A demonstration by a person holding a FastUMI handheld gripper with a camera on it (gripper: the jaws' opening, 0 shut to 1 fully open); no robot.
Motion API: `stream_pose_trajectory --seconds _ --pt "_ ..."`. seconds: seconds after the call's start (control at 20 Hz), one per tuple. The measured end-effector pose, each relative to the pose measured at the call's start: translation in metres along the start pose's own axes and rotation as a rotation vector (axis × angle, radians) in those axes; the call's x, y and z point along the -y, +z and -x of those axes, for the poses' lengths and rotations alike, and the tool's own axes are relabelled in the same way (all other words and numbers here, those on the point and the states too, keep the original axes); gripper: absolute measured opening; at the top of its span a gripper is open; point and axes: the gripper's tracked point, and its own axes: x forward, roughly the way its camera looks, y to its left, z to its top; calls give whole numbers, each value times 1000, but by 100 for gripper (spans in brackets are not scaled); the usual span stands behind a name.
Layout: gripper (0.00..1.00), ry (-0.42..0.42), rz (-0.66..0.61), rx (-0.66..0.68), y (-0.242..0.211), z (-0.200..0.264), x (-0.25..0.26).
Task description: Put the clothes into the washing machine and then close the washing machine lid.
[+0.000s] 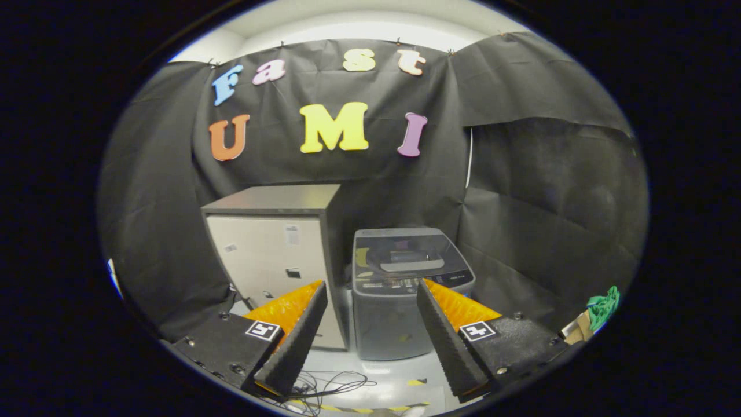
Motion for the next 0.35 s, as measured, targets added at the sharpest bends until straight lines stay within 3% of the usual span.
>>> stream_pose_trajectory --seconds 0.35 --pt "98 50 5 39 -8 81 -25"
